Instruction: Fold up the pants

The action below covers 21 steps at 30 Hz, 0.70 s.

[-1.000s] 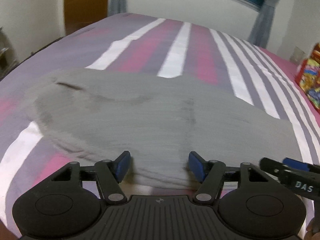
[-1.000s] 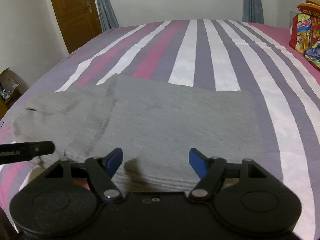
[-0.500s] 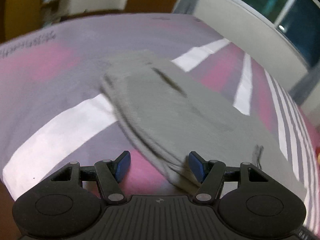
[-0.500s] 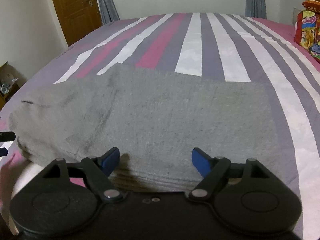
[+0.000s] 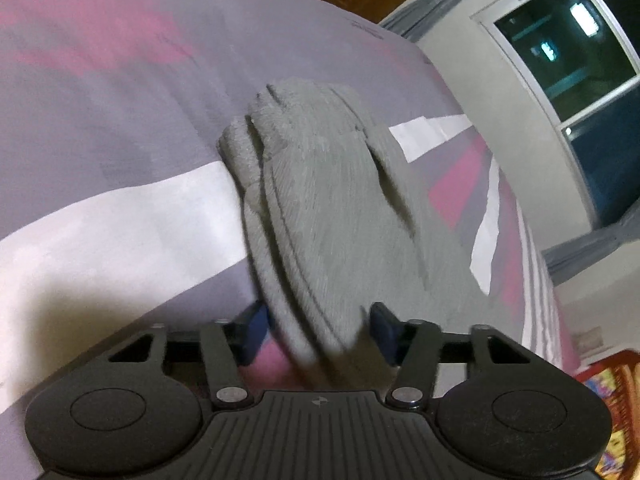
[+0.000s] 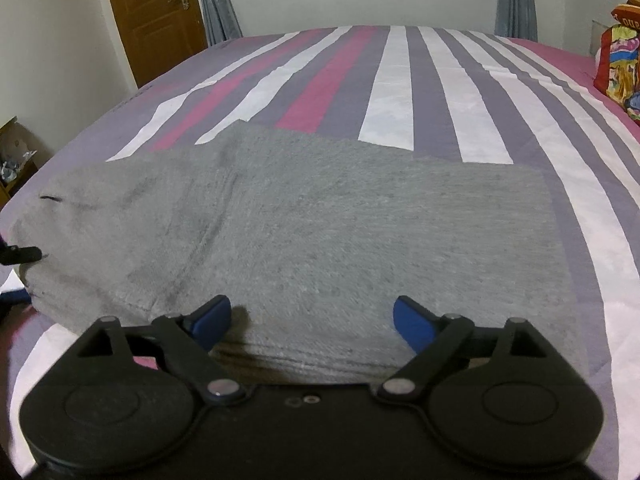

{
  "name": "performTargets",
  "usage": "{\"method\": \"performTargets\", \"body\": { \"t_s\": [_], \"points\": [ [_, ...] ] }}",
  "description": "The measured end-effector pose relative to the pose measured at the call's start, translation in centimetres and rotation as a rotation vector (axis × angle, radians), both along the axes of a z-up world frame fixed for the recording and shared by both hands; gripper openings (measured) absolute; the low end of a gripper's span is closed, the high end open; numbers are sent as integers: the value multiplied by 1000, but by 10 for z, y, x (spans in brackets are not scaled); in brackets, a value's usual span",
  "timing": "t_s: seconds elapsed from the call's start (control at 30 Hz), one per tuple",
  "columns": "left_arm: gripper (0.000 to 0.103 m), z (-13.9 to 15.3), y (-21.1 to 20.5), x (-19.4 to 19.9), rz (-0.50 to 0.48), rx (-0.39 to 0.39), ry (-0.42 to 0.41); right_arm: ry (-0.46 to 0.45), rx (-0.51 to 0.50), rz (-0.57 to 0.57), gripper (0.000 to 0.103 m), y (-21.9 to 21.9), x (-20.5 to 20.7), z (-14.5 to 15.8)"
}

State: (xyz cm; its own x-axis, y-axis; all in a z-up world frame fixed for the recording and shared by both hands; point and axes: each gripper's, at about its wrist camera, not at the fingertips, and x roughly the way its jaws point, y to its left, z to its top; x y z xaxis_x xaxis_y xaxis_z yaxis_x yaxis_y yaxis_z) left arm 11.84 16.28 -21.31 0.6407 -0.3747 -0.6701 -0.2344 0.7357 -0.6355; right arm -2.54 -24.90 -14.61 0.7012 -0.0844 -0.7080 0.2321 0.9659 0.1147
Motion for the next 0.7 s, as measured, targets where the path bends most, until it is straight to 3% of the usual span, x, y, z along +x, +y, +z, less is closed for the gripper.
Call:
{"method": "performTargets", "body": {
  "t_s": [0.1,0.2,0.33,0.4,0.5,0.6,0.7],
  "points": [
    [45,-6,-1,14,13,-55,3,4,-8,2,92,2,2,-1],
    [44,-13,-1,26,40,-119,5,6,-11,-1,93,3,4,-2],
    [33,-21,-8,42,49,-133,12,20,-26,3,94,5,8,0],
    [27,-24,-10,46,55,-145,18,20,-37,6,87,7,9,4],
    [20,-18,-18,47,44,-98,12,15,-80,10,76,8,11,11],
    [18,4,-28,44,16,-23,-44,4,-129,-11,75,8,10,13],
    [17,42,-52,42,-66,96,-168,74,-137,20,79,9,16,-4]
  ]
}}
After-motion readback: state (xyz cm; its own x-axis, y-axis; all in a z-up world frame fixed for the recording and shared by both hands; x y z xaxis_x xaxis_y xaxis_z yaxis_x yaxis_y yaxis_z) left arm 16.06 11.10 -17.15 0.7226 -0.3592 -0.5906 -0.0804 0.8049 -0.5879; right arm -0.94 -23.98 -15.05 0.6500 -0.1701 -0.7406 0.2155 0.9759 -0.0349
